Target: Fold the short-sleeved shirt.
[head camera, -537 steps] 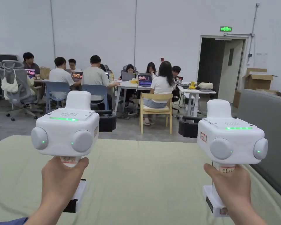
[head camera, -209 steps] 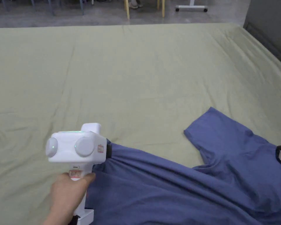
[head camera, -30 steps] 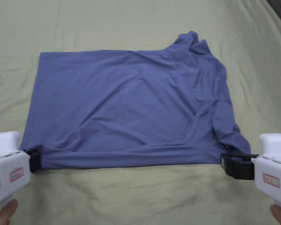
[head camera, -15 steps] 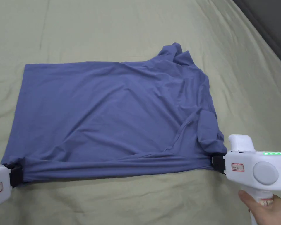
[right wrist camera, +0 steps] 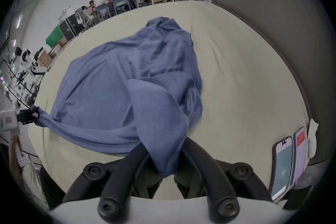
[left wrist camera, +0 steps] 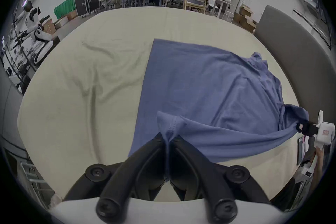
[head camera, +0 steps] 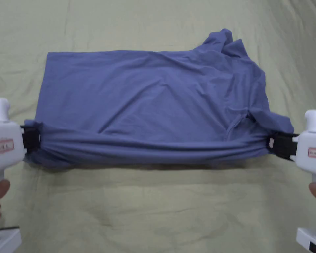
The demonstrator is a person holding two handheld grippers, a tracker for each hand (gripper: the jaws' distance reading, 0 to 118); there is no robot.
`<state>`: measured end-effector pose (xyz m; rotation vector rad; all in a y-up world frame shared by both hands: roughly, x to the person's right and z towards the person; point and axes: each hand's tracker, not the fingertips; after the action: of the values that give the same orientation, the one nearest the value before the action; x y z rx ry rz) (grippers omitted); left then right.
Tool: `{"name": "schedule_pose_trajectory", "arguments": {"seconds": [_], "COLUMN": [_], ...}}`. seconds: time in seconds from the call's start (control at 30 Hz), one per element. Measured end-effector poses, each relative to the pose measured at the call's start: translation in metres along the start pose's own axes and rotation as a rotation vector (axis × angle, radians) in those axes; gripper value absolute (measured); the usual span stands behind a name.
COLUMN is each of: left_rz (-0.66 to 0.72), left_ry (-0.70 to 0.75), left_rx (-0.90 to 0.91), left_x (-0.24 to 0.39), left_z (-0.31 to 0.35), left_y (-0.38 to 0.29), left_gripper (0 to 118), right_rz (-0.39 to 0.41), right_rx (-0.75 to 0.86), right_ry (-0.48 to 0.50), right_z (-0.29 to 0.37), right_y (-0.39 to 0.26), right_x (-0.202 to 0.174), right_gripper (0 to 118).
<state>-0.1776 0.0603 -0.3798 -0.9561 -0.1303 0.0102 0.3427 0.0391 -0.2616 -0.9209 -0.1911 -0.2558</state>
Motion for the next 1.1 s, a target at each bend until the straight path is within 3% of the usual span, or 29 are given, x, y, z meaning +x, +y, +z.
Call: {"name": "schedule_pose_trajectory", "arguments": {"seconds": [0.27,0.6,0.63,0.67,0.7,0.73,0.77,0.83,1.0,1.1], "left_rz": [-0.02,-0.023,-0.014,0.0,0.0,0.002,0.011,0.031,0.037,0.001], "left_ry": [0.028,0.092,0.086,0.082,0.081,0.082,0.094,0.065,0.086,0.06], "left_rx": [-0.028,-0.114,-0.111,-0.107,-0.105,-0.1,-0.089,-0.076,0.065,0.149], "left_x": [0.004,-0.012,-0.013,-0.014,-0.013,-0.014,-0.016,-0.023,-0.026,-0.02], "left_z": [-0.097,-0.173,-0.174,-0.173,-0.173,-0.171,-0.166,-0.152,-0.083,-0.039], "left_y": [0.091,0.09,0.089,0.09,0.09,0.089,0.088,0.083,0.05,0.015], "left_gripper": [0,0,0,1,15,43,70,79,80,80], "right_rz": [0.001,0.108,0.11,0.107,0.103,0.1,0.101,0.085,0.051,0.073], "right_rx": [-0.009,-0.082,-0.081,-0.08,-0.071,-0.073,-0.087,-0.065,-0.004,0.033], "right_ry": [-0.001,-0.059,-0.061,-0.06,-0.063,-0.07,-0.046,-0.025,-0.005,-0.01], "right_z": [-0.078,-0.15,-0.152,-0.153,-0.153,-0.153,-0.152,-0.136,-0.077,-0.043], "right_y": [0.089,0.12,0.119,0.119,0.117,0.117,0.116,0.111,0.081,0.049], "right_x": [-0.018,-0.046,-0.047,-0.048,-0.046,-0.046,-0.046,-0.043,-0.032,-0.029], "right_gripper": [10,12,25,56,101,114,114,114,114,110]}}
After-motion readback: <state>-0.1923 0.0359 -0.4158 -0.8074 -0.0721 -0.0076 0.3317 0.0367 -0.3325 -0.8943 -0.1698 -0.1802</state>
